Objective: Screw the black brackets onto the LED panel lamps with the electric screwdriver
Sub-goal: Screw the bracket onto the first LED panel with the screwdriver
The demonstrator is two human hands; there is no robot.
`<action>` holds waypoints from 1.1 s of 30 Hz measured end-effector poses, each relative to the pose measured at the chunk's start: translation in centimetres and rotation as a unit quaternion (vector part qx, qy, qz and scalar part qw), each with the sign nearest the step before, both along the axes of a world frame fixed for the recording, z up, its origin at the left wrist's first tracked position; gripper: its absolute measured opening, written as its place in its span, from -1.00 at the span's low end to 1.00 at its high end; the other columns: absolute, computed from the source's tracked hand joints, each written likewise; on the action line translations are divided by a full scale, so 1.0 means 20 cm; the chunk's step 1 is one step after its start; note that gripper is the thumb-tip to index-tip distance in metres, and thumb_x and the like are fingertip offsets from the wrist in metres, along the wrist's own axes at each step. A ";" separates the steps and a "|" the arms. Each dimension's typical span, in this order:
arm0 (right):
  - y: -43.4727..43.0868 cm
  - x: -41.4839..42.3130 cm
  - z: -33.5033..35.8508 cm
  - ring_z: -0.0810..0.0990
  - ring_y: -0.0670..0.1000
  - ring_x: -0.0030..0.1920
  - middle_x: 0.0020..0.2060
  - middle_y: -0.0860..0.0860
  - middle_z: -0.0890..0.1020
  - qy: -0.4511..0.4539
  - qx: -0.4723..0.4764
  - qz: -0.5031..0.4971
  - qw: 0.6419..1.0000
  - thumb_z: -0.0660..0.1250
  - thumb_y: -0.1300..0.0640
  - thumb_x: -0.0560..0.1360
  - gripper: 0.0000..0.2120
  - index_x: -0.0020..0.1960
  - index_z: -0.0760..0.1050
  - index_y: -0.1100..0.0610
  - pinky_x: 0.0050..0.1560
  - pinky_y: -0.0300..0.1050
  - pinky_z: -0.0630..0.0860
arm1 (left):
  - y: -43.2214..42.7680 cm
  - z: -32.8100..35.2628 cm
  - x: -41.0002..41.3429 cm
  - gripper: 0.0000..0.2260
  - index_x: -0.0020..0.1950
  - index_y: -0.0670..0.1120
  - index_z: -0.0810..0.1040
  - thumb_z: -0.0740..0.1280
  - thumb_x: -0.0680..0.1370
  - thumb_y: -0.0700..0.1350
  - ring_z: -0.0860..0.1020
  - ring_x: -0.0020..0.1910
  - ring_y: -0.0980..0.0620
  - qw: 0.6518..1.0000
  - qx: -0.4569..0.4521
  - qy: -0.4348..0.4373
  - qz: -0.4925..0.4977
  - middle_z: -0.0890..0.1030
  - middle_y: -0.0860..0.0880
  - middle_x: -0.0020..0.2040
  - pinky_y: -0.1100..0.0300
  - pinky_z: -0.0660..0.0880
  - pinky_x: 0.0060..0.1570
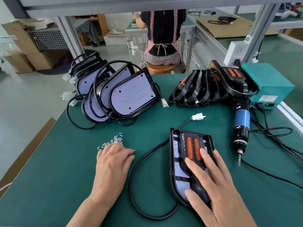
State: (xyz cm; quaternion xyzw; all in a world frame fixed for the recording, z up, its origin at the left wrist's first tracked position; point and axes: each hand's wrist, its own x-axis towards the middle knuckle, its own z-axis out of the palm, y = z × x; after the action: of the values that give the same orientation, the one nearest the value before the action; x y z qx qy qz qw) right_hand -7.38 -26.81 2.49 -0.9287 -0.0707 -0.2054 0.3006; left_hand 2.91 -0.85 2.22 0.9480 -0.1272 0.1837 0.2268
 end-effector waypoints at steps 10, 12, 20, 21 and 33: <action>-0.35 0.23 0.23 0.48 0.02 0.20 0.22 -0.09 0.42 0.073 0.045 -0.212 0.973 0.30 -0.20 0.54 -0.54 0.36 0.44 -0.01 0.10 -0.05 0.37 | -0.03 0.14 0.16 -0.78 -0.26 -0.03 0.50 0.49 0.45 -0.23 0.41 -0.27 0.03 0.990 0.099 0.088 -0.044 0.39 0.17 -0.33 0.11 0.35 -0.17; -0.48 0.38 0.25 0.48 0.13 0.05 0.19 0.07 0.42 0.145 0.029 -0.286 0.947 0.34 -0.21 0.50 -0.43 0.37 0.34 0.08 -0.05 0.01 0.36 | -0.04 0.16 0.16 -0.79 -0.24 -0.01 0.46 0.44 0.49 -0.21 0.42 -0.25 0.06 0.989 0.086 0.110 -0.047 0.41 0.16 -0.31 0.14 0.37 -0.18; -0.64 0.69 0.21 0.48 0.19 -0.16 -0.12 0.12 0.49 0.288 -0.014 -0.355 0.889 0.48 -0.06 0.44 -0.45 0.12 0.20 0.18 -0.23 0.02 0.37 | -0.20 0.32 0.11 -0.81 -0.21 0.03 0.55 0.45 0.48 -0.24 0.51 -0.35 0.09 0.944 -0.248 0.212 -0.052 0.61 -0.03 -0.32 0.19 0.46 -0.27; -0.66 0.69 0.21 0.51 0.18 -0.20 -0.17 0.10 0.50 0.287 0.011 -0.357 0.889 0.47 -0.04 0.43 -0.47 0.12 0.21 0.17 -0.28 0.01 0.36 | -0.24 0.34 0.10 -0.78 -0.19 0.03 0.57 0.46 0.48 -0.28 0.54 -0.33 0.07 0.927 -0.291 0.227 -0.069 0.63 -0.06 -0.29 0.19 0.49 -0.25; -0.67 0.50 0.23 0.54 -0.04 -0.52 -0.37 0.11 0.58 0.163 0.621 -0.230 0.731 0.36 0.01 0.58 -0.75 0.03 0.48 0.22 -0.55 -0.24 0.51 | -0.44 0.43 0.11 -0.78 -0.13 0.07 0.73 0.48 0.47 -0.27 0.61 -0.22 0.12 0.873 -0.375 0.274 -0.146 0.71 -0.03 -0.21 0.27 0.54 -0.15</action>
State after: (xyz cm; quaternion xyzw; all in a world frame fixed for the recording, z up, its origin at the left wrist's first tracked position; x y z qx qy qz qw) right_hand 2.56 -40.13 7.03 -0.5419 0.3383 -0.1121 0.7611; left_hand 5.04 -9.68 10.84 0.7747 -0.1186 -0.0848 0.6153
